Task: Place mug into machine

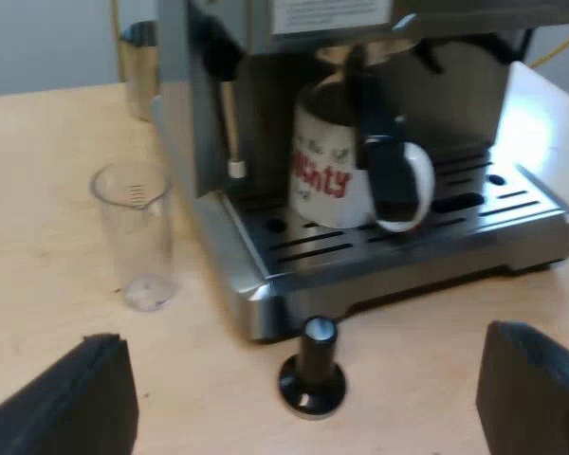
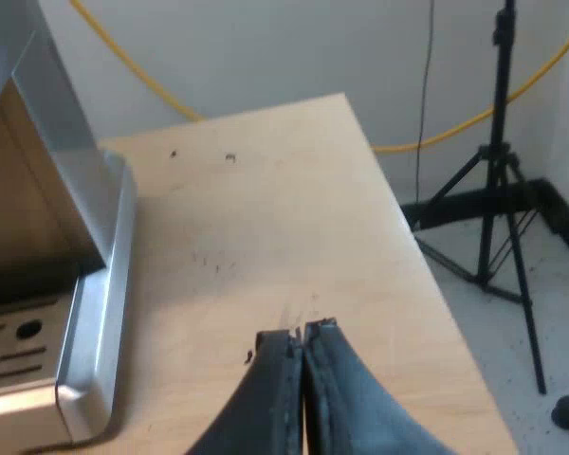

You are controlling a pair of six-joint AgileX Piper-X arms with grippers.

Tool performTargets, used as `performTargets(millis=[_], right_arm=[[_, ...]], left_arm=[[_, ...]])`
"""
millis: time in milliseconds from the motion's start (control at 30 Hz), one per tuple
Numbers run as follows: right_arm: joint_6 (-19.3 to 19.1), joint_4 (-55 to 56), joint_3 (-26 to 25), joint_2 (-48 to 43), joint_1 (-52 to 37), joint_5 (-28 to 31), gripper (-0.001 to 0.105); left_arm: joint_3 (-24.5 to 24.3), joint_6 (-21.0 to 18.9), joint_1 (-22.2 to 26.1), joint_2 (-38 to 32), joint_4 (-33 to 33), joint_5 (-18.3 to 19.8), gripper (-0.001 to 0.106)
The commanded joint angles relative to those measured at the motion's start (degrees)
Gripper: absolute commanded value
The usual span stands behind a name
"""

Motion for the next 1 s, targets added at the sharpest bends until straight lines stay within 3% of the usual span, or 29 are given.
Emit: performTargets(millis=[33, 200, 433, 600, 1000], right_arm=[[-0.14, 0.32, 0.70, -2.73, -0.13, -0.83, 0.000], [-0.14, 0.64, 3.46, -2.74, -0.13, -0.92, 0.000], [-0.14, 0.75, 7.46, -2.74, -0.13, -0.92, 0.000], [-0.14, 0.75, 10.06, -2.74, -0.13, -0.92, 0.000], [-0.14, 0.78, 12.16, -2.74, -0.13, -0.92, 0.000]], left_arm=[[2.56, -0.16, 0.03, -2.30, -4.38, -2.08, 0.079], [5.59, -0.16, 0.03, -2.30, -7.84, -2.38, 0.079], [7.93, -0.01, 0.03, -2.30, -7.50, -2.49, 0.079], [7.91, 3.77, 0.03, -2.30, -7.38, -2.75, 0.079], [7.91, 3.82, 0.03, -2.30, -7.38, -2.75, 0.079]])
